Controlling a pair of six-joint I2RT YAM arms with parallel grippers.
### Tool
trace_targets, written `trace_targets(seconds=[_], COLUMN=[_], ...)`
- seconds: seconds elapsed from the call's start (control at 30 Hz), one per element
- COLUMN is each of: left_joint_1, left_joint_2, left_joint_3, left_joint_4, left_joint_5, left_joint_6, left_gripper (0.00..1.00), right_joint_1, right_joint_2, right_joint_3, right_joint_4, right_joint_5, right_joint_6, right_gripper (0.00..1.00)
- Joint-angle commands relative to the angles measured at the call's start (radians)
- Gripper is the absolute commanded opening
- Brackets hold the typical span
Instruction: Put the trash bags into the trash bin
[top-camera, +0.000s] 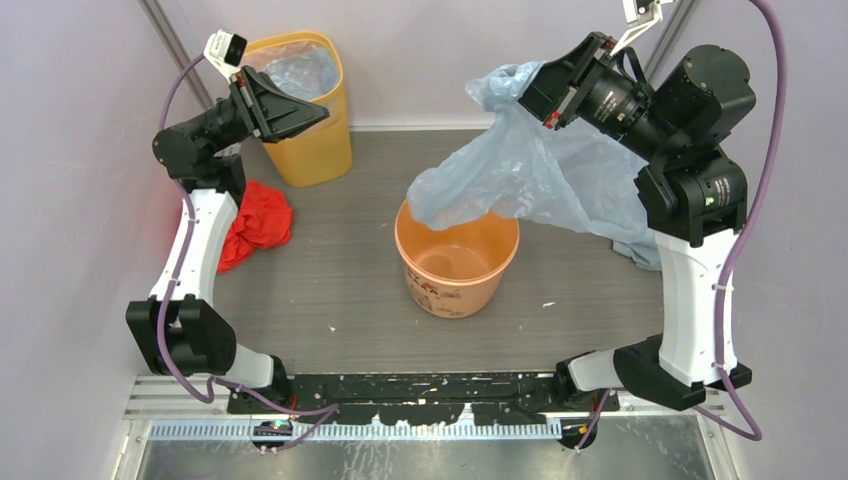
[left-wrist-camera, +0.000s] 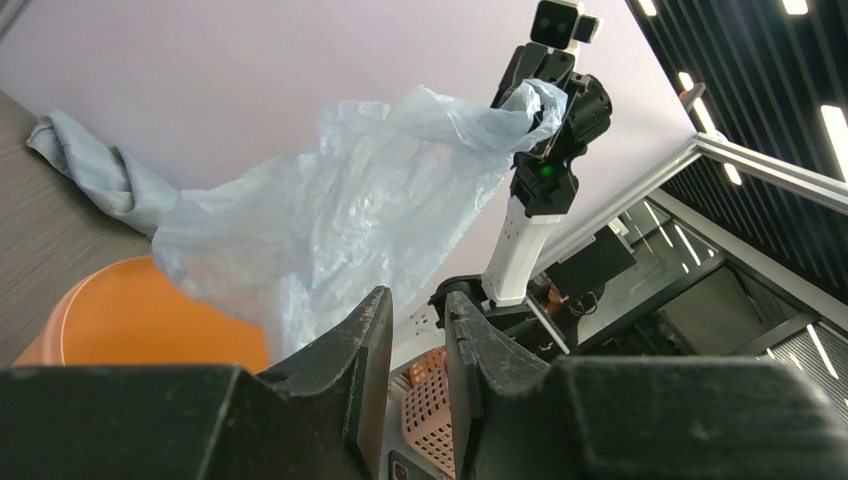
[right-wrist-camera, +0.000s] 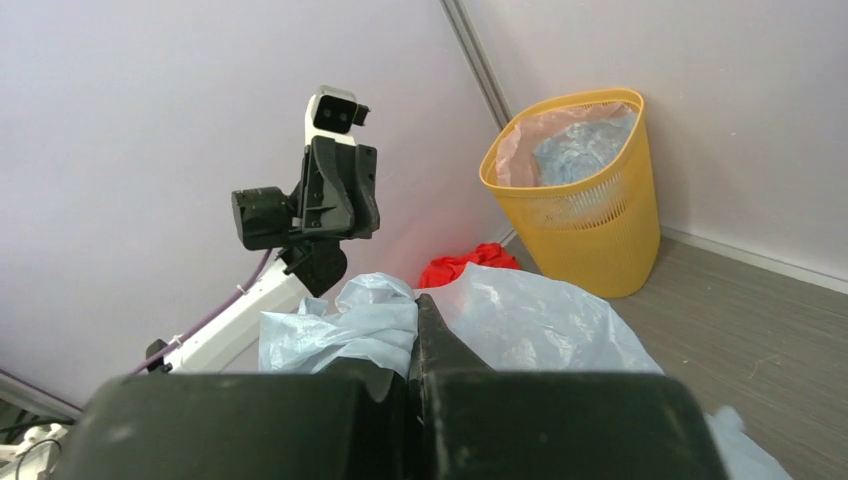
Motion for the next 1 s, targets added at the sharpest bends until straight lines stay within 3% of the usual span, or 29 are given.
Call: trace_targets(seconds=[0.0, 0.43, 0.7, 0.97], left_joint_1=[0.005, 0.005, 0.003, -0.016], left_joint_2=[-0.045, -0.032, -0.036, -0.093], left_joint_3=[0.006, 0.001, 0.005, -0.087], left_joint_4=[0.061, 0.1, 0.107, 0.12], left_joint_5=[-0.005, 0.007, 0.008, 0.007], left_joint_6=[0.011, -0.016, -0.027, -0.011], left_gripper=[0.27, 0.27, 0.27, 0.28], right_joint_1=[0.0, -0.001, 0.0, 0.0], right_joint_2=[0.029, -0.034, -0.025, -0.006], right_joint_3=[0.012, -0.202, -0.139, -0.083], right_joint_4=[0.068, 0.055, -0.006, 0.032], right_joint_5=[-0.04, 0.032, 0.169, 0.197], right_joint_6=[0.045, -0.019, -0.087, -0.107], right_gripper=[0.01, 0.01, 0.01, 0.01])
